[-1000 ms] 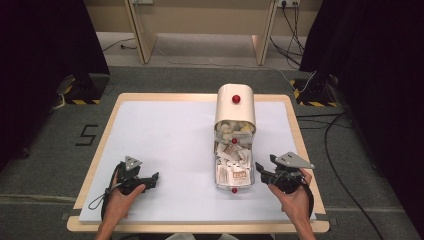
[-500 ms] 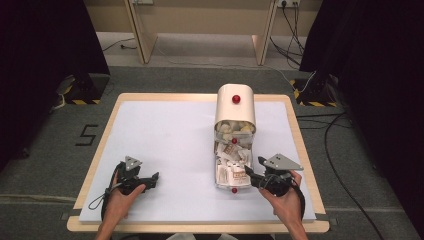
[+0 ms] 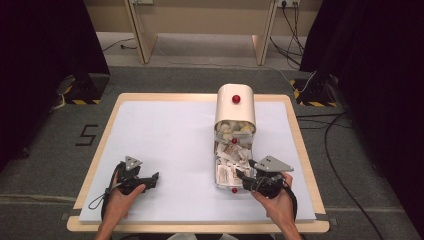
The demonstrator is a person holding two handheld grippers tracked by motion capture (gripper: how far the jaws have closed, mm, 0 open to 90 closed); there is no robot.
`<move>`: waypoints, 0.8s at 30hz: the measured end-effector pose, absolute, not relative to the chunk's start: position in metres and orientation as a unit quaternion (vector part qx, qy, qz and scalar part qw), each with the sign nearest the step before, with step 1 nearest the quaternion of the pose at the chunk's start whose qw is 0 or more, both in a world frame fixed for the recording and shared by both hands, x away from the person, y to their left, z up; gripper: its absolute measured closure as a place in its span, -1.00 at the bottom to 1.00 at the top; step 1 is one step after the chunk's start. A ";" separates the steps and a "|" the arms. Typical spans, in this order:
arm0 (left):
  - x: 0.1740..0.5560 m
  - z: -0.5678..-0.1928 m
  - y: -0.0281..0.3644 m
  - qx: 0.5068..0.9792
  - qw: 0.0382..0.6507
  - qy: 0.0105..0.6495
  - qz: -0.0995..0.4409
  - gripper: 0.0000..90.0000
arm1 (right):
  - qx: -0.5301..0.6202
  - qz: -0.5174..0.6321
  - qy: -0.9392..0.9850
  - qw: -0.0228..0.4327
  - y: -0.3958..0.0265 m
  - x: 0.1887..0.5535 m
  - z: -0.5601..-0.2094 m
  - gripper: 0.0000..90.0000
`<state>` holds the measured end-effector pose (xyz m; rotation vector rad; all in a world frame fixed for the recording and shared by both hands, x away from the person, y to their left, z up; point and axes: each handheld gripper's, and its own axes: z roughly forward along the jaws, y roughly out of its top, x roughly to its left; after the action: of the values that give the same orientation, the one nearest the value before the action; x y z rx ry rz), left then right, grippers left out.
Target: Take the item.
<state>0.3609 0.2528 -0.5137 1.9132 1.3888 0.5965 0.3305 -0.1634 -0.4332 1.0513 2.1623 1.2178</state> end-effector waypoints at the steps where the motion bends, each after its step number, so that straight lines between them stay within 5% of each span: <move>1: 0.361 -0.514 0.253 0.737 0.344 0.535 0.230 -0.79 | 0.379 0.440 0.784 0.220 -0.162 0.330 -0.434 -0.02; 24: 0.361 -0.514 0.253 0.736 0.345 0.535 0.230 -0.79 | 0.358 0.448 0.801 0.173 -0.133 0.332 -0.446 0.14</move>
<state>0.3608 0.2527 -0.5138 1.9107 1.3893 0.5975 0.3316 -0.1332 -0.4458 1.0145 2.2709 1.2711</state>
